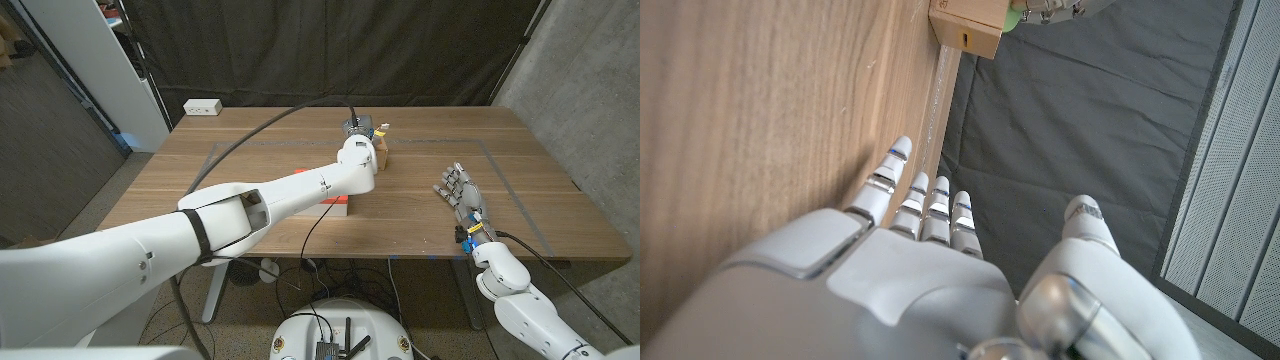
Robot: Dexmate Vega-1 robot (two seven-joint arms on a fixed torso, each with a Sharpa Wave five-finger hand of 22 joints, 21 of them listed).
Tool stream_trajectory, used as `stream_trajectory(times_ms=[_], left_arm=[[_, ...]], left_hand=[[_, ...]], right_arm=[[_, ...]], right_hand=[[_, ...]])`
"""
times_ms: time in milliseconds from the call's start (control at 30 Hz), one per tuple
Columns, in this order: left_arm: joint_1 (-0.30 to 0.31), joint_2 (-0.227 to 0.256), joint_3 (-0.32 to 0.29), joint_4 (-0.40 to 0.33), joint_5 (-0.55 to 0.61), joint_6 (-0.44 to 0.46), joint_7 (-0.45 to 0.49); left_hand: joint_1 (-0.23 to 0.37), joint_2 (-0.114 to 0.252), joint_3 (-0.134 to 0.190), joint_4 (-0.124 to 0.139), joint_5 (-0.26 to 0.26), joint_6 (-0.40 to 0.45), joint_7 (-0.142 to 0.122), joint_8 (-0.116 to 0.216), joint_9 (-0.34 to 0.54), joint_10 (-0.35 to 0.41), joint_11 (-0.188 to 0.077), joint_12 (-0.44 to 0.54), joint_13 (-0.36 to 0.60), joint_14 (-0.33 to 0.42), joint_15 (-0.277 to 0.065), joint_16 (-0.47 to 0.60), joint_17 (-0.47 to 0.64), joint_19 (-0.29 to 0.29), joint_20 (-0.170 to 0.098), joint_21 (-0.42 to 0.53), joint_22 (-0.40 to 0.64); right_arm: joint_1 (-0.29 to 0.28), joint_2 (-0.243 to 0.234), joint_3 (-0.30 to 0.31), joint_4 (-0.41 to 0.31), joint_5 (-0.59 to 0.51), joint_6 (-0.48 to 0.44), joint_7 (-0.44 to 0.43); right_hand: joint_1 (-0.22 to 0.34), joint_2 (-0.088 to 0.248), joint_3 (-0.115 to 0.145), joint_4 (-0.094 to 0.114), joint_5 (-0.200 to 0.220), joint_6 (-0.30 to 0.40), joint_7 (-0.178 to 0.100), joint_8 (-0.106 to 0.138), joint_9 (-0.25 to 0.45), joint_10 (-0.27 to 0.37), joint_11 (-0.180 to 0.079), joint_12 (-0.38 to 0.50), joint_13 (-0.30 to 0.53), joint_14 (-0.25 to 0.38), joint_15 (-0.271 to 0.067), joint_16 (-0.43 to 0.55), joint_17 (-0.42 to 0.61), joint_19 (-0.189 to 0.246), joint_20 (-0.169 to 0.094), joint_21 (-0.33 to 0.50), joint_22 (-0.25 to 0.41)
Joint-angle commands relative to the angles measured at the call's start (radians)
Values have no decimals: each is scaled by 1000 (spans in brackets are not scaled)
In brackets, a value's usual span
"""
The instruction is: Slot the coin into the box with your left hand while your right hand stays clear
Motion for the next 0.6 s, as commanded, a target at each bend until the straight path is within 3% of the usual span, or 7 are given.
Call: stream_trajectory(times_ms=[33, 300, 600], left_arm=[[2, 29, -2, -30, 5, -5, -34], [3, 40, -1, -47, 17, 7, -44], [1, 49, 2, -57, 22, 6, -60]], left_hand=[[-23, -2, -11, 0, 10, 53, 36, -23, -9, 6, -7, 15, 1, 5, 1, 11, 2, 14, -37, -3, -3], [-48, -12, -19, 1, 16, -14, 36, -75, -31, 3, -11, 42, 18, 7, 1, 27, 11, 22, -38, -3, -5], [-62, -22, -24, -1, 20, -49, 33, -101, -47, -3, -11, 33, 4, 0, 0, 26, 5, 24, -39, -4, -6]], right_arm=[[-1, 4, -2, -2, -8, 6, -7], [2, 5, -5, -3, -12, 6, -8], [1, 3, -6, -9, -14, -1, -13]], right_hand=[[8, 0, 6, -1, 5, 9, 1, 4, 2, 7, 1, 7, 6, 8, -2, 4, 2, 8, 0, 4, 5], [8, 0, 6, -1, 5, 9, 1, 4, 2, 7, 1, 7, 6, 8, -2, 4, 2, 8, 0, 4, 5], [8, 0, 6, -1, 5, 9, 1, 4, 2, 7, 1, 7, 6, 8, -2, 4, 2, 8, 0, 4, 5]])
